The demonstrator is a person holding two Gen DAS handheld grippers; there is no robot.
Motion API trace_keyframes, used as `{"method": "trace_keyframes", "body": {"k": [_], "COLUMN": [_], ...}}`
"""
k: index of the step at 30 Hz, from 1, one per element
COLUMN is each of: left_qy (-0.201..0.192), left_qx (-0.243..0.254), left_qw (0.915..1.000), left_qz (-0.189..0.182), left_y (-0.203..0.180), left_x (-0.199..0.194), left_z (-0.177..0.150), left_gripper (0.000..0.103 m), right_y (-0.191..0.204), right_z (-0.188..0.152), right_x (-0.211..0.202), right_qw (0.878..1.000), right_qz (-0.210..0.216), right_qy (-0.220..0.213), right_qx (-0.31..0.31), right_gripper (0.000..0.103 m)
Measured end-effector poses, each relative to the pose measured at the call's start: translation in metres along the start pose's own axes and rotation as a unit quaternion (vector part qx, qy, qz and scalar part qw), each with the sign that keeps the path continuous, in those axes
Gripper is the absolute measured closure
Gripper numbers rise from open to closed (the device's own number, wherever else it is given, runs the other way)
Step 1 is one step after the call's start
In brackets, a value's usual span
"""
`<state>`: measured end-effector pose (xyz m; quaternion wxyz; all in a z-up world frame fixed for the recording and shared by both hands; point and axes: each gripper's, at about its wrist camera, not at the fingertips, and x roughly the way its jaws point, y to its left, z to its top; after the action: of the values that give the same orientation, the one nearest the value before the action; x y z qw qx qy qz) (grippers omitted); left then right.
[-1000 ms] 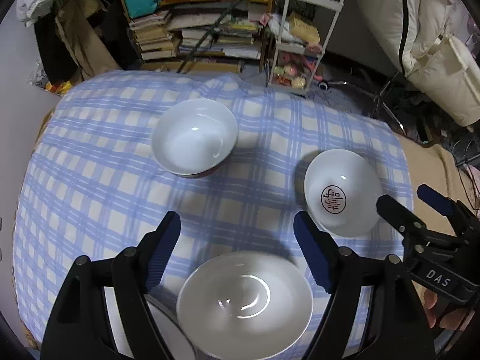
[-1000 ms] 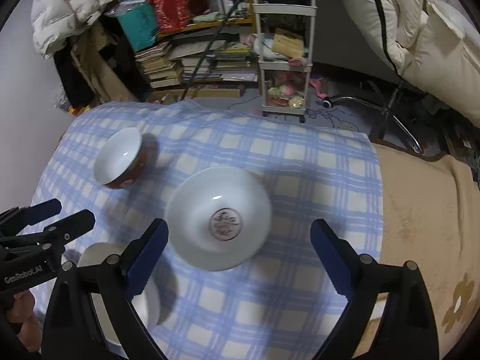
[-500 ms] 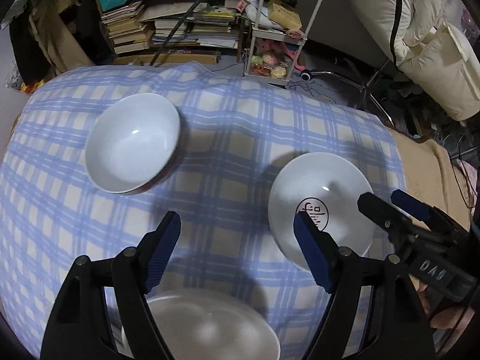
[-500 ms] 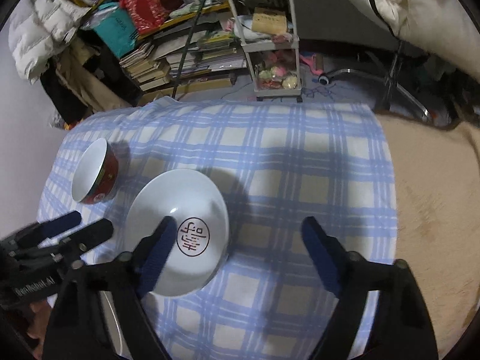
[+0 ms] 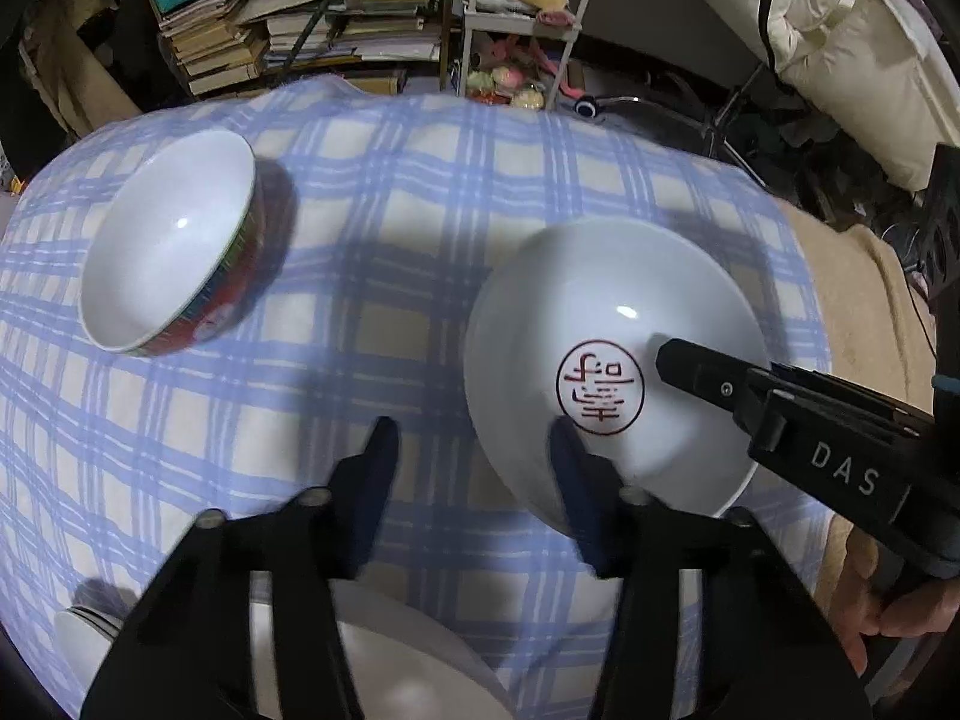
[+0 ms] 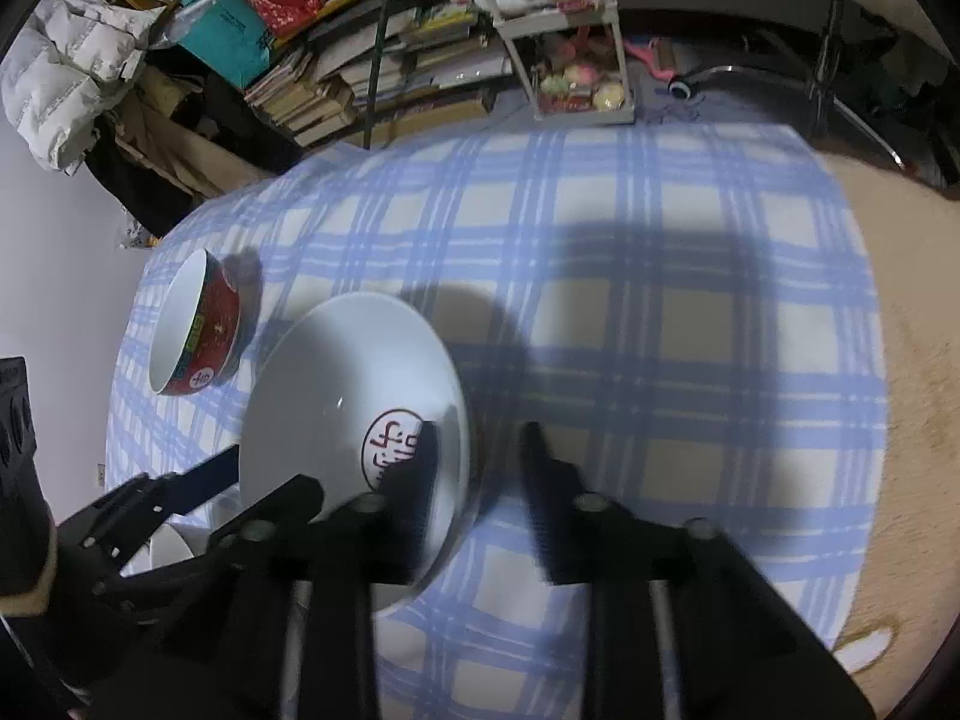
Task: Organize plates and bowls
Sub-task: 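Move both grippers to the red-stamped white bowl and close on its rim, then lift the red-stamped bowl and carry it over the plain white bowl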
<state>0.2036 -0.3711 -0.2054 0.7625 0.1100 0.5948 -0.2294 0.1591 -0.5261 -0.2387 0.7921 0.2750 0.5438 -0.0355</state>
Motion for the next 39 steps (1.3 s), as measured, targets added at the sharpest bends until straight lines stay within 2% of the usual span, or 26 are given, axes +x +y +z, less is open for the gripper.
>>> {"method": "trace_keyframes", "body": {"k": [2,3,4,8,11,21,26,33,39], "left_qy": [0.006,0.016,0.028,0.018,0.014,-0.016,-0.034,-0.045,-0.075], "left_qx": [-0.001,0.004,0.003,0.014,0.019,0.024,0.02,-0.003,-0.001], "left_qw": [1.0,0.9999,0.9994,0.9997,0.9997,0.9996,0.999,0.9988,0.9961], "left_qz": [-0.004,-0.006,-0.021,-0.003,-0.005,0.006,0.021,0.02,0.046], "left_y": [-0.001,-0.002,-0.003,-0.006,-0.005,0.012,0.027,0.052,0.062], "left_x": [0.003,0.005,0.006,-0.003,-0.014,-0.07,-0.102,-0.128,-0.149], "left_z": [0.0,0.0,0.001,-0.001,-0.006,-0.021,-0.036,-0.057,-0.088], "left_gripper": [0.072,0.083,0.087,0.088,0.088,0.087,0.087,0.087,0.087], "right_y": [0.0,0.0,0.002,0.013,0.019,0.055,0.082,0.117,0.138], "right_z": [-0.001,-0.001,-0.002,-0.007,-0.012,-0.026,-0.037,-0.059,-0.084], "right_x": [0.002,0.002,0.001,-0.005,-0.013,-0.052,-0.07,-0.082,-0.086], "right_qw": [1.0,1.0,1.0,1.0,0.999,0.998,0.996,0.993,0.992], "right_qz": [0.009,0.016,0.018,-0.004,-0.011,-0.003,-0.001,0.001,0.009], "right_qy": [0.005,0.006,0.005,0.0,-0.004,-0.037,-0.05,-0.057,-0.056], "right_qx": [0.005,0.004,0.0,-0.03,-0.037,-0.06,-0.078,-0.103,-0.111], "right_gripper": [0.085,0.089,0.089,0.089,0.089,0.089,0.089,0.089,0.089]}}
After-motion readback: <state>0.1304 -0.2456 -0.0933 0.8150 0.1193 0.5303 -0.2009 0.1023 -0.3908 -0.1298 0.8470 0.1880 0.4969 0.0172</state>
